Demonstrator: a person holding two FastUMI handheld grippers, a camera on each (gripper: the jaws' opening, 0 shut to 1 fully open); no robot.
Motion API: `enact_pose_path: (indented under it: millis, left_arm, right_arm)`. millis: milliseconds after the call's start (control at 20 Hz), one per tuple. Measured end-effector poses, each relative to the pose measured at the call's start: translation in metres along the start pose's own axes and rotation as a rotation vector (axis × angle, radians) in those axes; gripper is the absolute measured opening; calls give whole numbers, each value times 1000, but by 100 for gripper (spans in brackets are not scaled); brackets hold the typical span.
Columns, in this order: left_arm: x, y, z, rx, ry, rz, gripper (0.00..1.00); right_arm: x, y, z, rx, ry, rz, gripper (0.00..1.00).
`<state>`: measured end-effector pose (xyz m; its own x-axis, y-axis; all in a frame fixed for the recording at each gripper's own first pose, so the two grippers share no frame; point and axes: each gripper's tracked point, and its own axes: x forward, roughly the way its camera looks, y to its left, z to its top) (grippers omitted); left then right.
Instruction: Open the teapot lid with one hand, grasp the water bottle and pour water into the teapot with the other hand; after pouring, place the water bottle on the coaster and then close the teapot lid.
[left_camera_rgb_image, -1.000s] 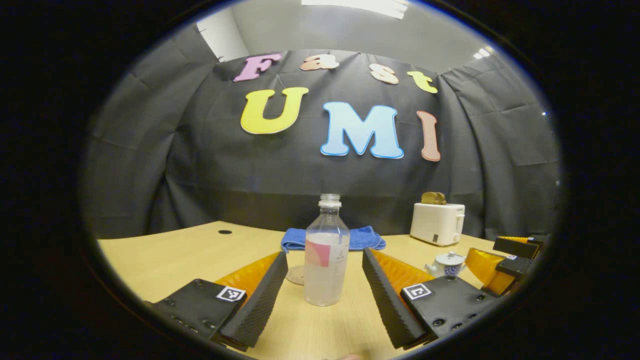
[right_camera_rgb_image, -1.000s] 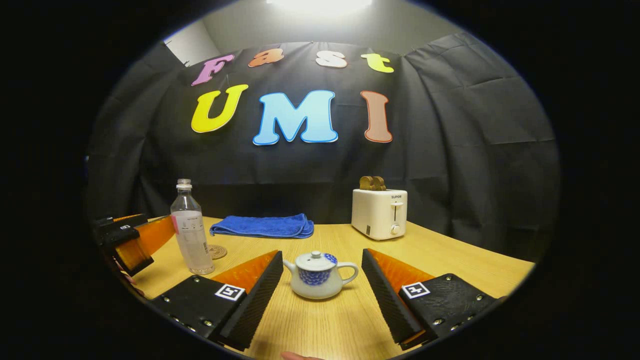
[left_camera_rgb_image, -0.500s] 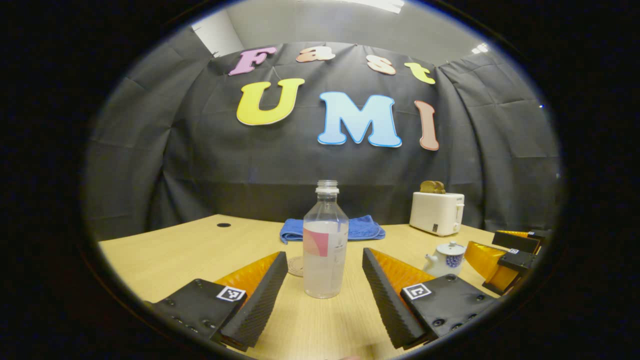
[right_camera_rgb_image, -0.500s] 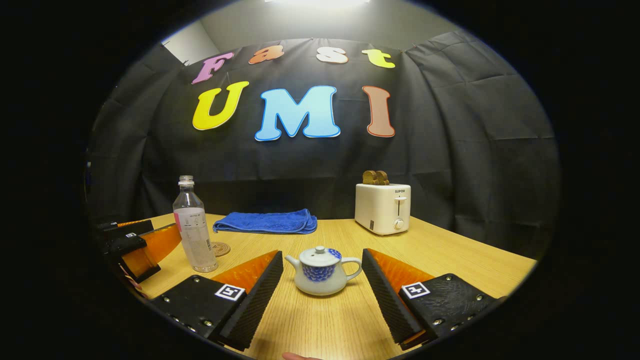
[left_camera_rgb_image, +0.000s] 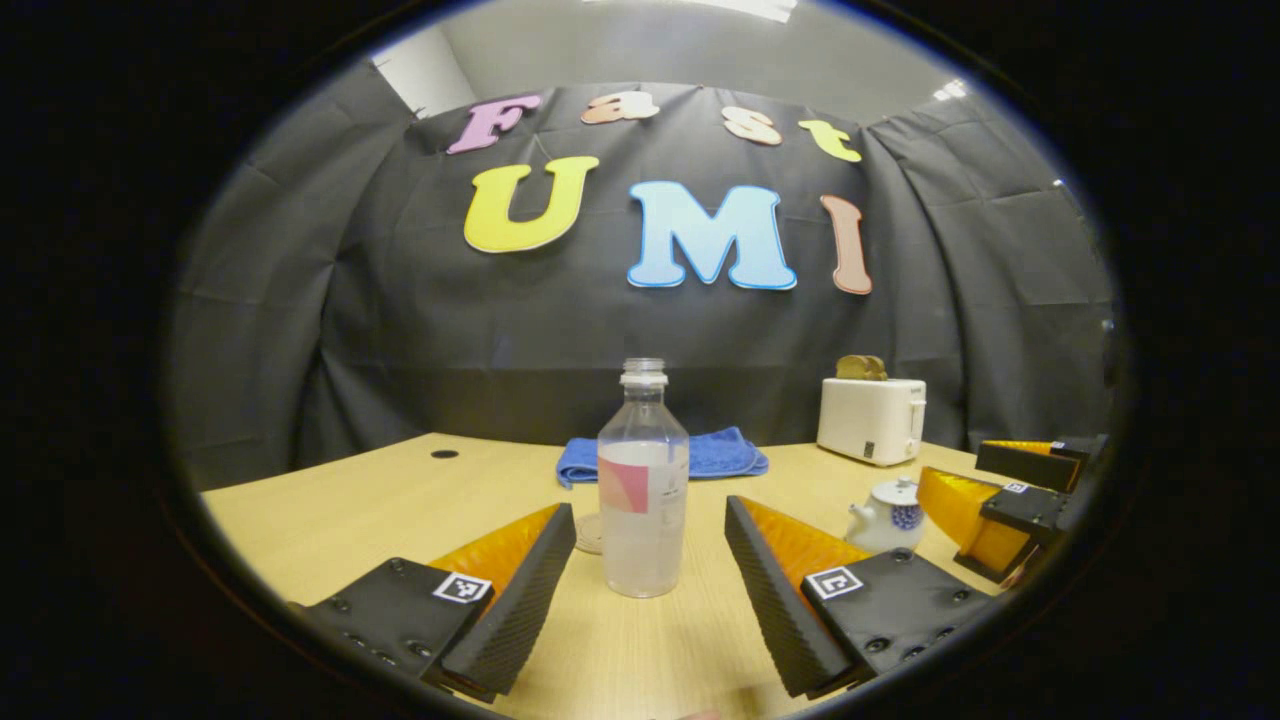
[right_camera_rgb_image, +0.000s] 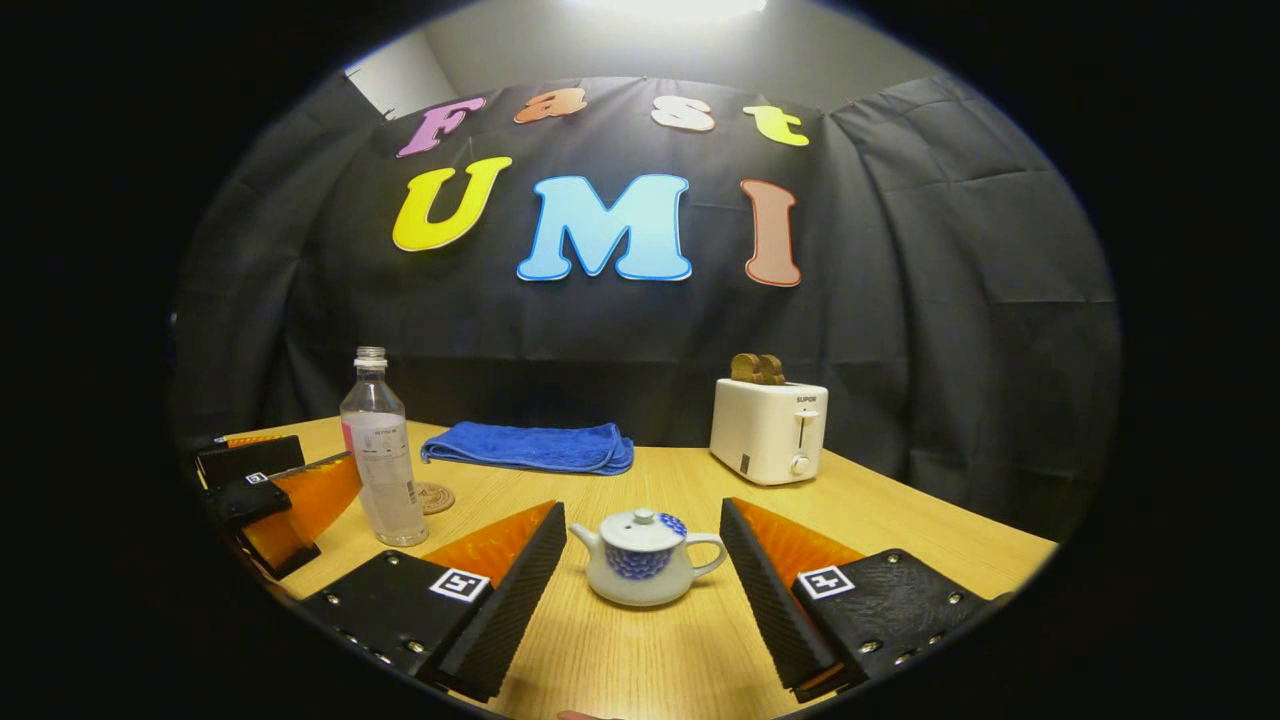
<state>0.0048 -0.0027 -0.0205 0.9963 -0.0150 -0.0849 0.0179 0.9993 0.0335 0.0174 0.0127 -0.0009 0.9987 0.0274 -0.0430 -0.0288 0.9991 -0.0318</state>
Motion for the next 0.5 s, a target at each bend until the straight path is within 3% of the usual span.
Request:
enact_pose_path:
  millis: [150,200,400,500]
  left_arm:
    - [1,12,10,2,-6,15,100]
    - [0,16,16,2,-18,19,100]
    - [0,20,19,-1,-25,24,100]
    - [1,19,16,-3,-20,25,100]
  right_arm:
    - [23,0,-5,55,54,11,94]
    - [29,1,-7,58,67,19,86]
    - [46,-6,-9,63,103,18,81]
    - [54,-10,-5,63,96,10,70]
